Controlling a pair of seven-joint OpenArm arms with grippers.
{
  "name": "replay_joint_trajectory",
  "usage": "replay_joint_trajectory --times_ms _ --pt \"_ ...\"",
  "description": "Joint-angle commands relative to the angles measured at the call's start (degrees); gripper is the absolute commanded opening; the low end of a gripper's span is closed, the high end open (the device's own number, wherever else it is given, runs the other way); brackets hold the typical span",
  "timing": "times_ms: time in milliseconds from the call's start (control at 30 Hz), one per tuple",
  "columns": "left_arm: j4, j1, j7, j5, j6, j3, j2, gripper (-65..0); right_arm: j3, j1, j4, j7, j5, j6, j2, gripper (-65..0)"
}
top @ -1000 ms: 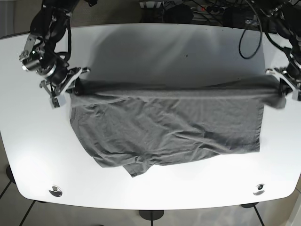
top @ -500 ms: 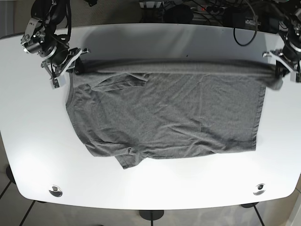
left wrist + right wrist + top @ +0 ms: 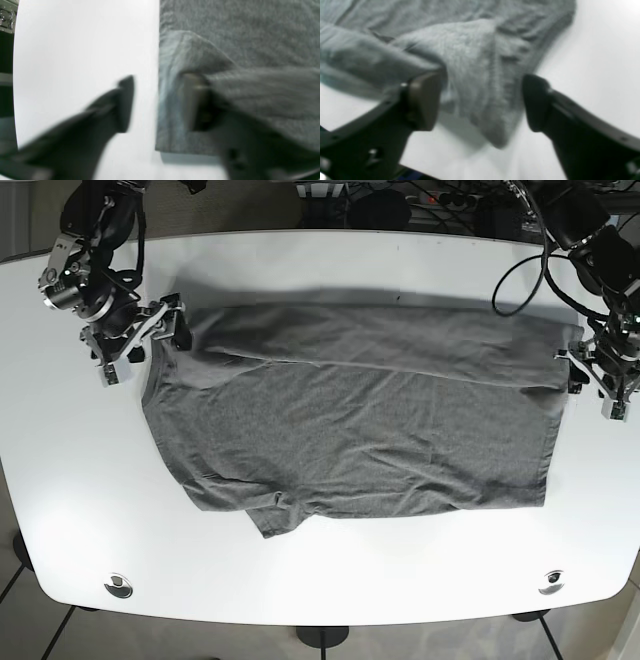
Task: Fold the T-shirt properly
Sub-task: 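Lay the shirt flat with both grippers, dragging the held edge back, then release the edge and pull both grippers back along the shirt edge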
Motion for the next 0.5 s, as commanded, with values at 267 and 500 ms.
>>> replay_joint_trajectory --times_ms 267,500 --pt "0.62 2.46 -0.84 -0.27 0.25 -1.34 -3.57 -26.5 0.43 -4.70 2.17 0.98 0.73 -0.39 0.57 -18.1" --pt "-5.62 8.79 -11.04 -0.18 0.25 -2.48 -3.57 -26.7 0.96 -5.14 -1.53 1.34 -7.63 0.22 -1.97 -26.3"
